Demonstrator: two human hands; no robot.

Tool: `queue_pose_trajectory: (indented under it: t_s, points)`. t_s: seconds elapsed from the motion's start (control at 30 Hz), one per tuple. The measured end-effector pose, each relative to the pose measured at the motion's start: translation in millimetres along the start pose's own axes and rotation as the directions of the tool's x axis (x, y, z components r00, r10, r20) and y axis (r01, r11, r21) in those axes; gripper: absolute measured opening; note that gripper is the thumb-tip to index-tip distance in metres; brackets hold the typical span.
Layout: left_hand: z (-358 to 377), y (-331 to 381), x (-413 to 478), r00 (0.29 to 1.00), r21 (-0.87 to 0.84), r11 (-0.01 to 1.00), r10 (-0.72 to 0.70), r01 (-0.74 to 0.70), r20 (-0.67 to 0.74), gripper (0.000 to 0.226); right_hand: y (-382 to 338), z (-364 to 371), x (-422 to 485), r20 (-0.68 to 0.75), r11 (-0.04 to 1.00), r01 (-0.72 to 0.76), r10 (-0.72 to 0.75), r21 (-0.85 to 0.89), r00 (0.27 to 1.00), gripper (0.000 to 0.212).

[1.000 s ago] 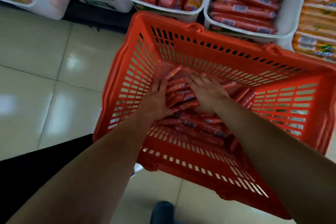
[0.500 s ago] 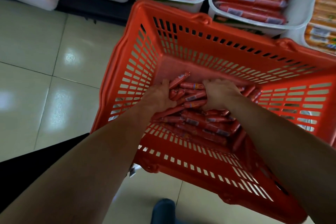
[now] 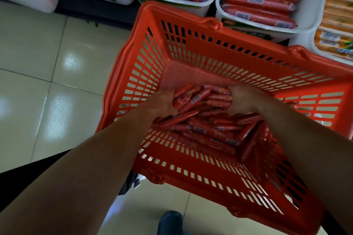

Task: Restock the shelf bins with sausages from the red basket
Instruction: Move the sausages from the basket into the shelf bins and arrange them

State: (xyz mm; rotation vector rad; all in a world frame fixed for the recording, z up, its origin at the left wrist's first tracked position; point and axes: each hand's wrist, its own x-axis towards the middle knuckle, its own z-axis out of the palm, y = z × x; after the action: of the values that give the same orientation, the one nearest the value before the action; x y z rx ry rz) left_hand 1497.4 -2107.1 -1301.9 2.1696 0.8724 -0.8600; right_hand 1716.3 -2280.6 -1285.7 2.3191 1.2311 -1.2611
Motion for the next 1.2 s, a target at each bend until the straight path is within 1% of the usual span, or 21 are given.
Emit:
queue_pose_trajectory:
  t_s: [0.07,0.13,0.23,0.27,0.37,0.47,0.53,0.6,0.73,0.8,0.87,0.97,1.0,1.1,1.2]
  points:
    - [-0.4,-3.2,-2.3,1.000,-0.041,0.999,0.023,-0.023,0.003,0.064,9.4,-1.5,-5.0,0.006,0.995,-0.032,0.032,0.093,0.999,0.070]
    - [-3.8,-4.3,-5.8,0.999,-0.089,0.995,0.035,-0.037,-0.021,0.056,11.4,-1.5,-9.9,-0.018,0.988,-0.027,0.030,0.154,0.999,0.067]
    - [-12.0,1.2,-13.7,0.995,-0.188,0.982,0.011,-0.029,-0.096,0.052,4.4,-2.8,-18.1,-0.055,0.967,-0.007,0.022,0.256,0.998,0.072]
    - [-15.2,4.4,-16.4,0.993,-0.199,0.979,0.010,-0.033,-0.116,0.053,3.1,-3.2,-21.1,-0.070,0.953,-0.004,0.027,0.303,0.997,0.070]
    - [-28.2,13.6,-29.0,0.985,-0.211,0.976,0.014,-0.051,-0.174,0.057,0.3,-8.5,-37.8,-0.134,0.910,-0.004,0.066,0.414,0.989,0.055]
    - [-44.7,22.1,-49.6,0.976,-0.274,0.958,0.017,-0.078,-0.219,0.072,-4.5,-18.9,-61.6,-0.199,0.865,0.004,0.111,0.501,0.974,0.045]
    - [-56.4,29.5,-68.0,0.970,-0.319,0.940,0.043,-0.120,-0.239,0.082,-8.5,-27.4,-78.7,-0.224,0.842,0.025,0.115,0.539,0.968,0.042]
    - [-67.8,37.3,-86.4,0.966,-0.344,0.929,0.045,-0.134,-0.255,0.079,-13.8,-37.1,-97.1,-0.254,0.837,0.058,0.099,0.544,0.962,0.037]
    - [-89.9,54.0,-124.2,0.967,-0.332,0.934,0.045,-0.129,-0.250,0.054,-24.8,-58.4,-140.1,-0.295,0.829,0.111,0.067,0.548,0.953,0.037]
    - [-102.5,63.8,-145.9,0.964,-0.324,0.937,0.041,-0.129,-0.264,0.055,-28.7,-72.0,-162.8,-0.321,0.821,0.139,0.057,0.553,0.945,0.042]
    - [-118.2,74.9,-166.1,0.957,-0.309,0.941,0.043,-0.136,-0.288,0.056,-31.9,-88.9,-184.1,-0.368,0.828,0.162,0.057,0.536,0.928,0.040]
    - [-149.0,94.0,-190.7,0.933,-0.283,0.939,0.090,-0.196,-0.350,0.042,-33.6,-119.4,-210.2,-0.440,0.847,0.196,0.049,0.495,0.897,0.040]
    - [-160.5,100.2,-196.8,0.922,-0.260,0.941,0.108,-0.215,-0.371,0.042,-32.6,-130.3,-216.2,-0.464,0.860,0.196,0.052,0.471,0.884,0.040]
    - [-195.1,113.4,-208.2,0.904,-0.187,0.951,0.157,-0.247,-0.398,0.053,-26.7,-163.8,-223.7,-0.521,0.880,0.191,0.072,0.434,0.851,0.041]
    - [-224.2,121.2,-209.6,0.886,-0.204,0.929,0.204,-0.309,-0.416,0.055,-21.7,-193.3,-213.0,-0.568,0.861,0.211,0.105,0.463,0.816,0.044]
